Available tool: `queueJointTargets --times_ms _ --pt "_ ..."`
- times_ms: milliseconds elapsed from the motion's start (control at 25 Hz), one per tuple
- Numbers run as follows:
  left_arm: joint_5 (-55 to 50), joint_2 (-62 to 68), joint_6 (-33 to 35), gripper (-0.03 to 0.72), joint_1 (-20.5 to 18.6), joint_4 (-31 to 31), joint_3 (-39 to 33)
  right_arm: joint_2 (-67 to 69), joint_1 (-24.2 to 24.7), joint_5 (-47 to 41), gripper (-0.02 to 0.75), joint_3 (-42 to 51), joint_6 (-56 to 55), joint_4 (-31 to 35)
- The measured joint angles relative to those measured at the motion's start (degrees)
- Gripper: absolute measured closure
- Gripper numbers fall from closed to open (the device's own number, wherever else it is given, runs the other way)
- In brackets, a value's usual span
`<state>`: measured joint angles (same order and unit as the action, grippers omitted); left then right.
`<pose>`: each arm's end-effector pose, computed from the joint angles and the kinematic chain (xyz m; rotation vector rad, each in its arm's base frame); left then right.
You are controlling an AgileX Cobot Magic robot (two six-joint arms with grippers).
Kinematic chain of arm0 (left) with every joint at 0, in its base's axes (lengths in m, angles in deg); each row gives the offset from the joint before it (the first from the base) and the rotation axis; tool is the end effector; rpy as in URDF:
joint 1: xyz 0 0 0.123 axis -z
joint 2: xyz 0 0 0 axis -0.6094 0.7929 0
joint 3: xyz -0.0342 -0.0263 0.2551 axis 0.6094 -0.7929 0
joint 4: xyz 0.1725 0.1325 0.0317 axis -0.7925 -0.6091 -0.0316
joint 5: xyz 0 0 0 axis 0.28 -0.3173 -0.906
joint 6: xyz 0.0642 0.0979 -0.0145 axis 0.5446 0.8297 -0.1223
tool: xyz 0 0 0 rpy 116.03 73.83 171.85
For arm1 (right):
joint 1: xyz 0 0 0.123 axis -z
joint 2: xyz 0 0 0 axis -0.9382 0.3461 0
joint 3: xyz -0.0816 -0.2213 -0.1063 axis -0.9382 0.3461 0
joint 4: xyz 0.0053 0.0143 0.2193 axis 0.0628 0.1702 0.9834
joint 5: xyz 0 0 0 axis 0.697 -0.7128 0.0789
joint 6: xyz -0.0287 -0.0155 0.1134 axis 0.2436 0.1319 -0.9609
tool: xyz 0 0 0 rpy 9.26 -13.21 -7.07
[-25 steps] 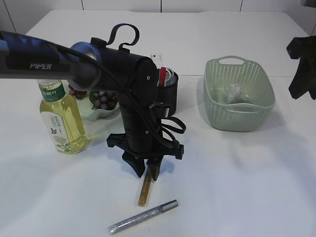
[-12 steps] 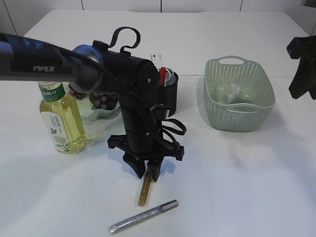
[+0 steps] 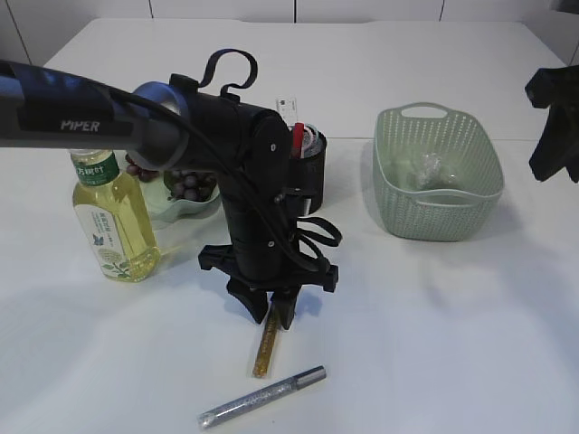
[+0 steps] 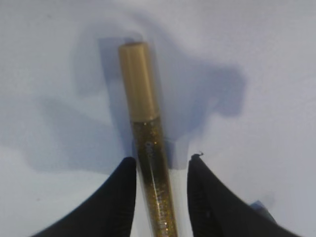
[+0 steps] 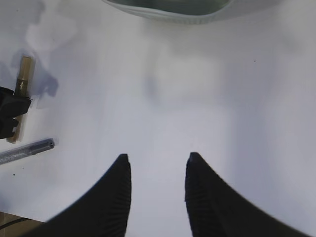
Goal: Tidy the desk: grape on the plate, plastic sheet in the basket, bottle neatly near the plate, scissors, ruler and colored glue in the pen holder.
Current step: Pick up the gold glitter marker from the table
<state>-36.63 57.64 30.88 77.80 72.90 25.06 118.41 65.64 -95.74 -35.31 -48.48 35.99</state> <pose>0.2935 -0.2666 0.0885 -0.4236 -3.0713 0.1777 0.2679 0.0390 0.2803 -0.1139 2.8591 0.2587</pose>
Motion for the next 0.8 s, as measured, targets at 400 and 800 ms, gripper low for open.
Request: queueJointTargets --times_ms 400,800 --pt "0.2 0.0 0.0 0.428 -0.5 0.0 0.0 0.0 0.0 0.0 0.433 0.0 0.0 0.0" --pt "0.4 0.0 0.0 0.437 -1.0 0.0 0.0 0.0 0.0 0.0 0.433 0.0 0.0 0.0"
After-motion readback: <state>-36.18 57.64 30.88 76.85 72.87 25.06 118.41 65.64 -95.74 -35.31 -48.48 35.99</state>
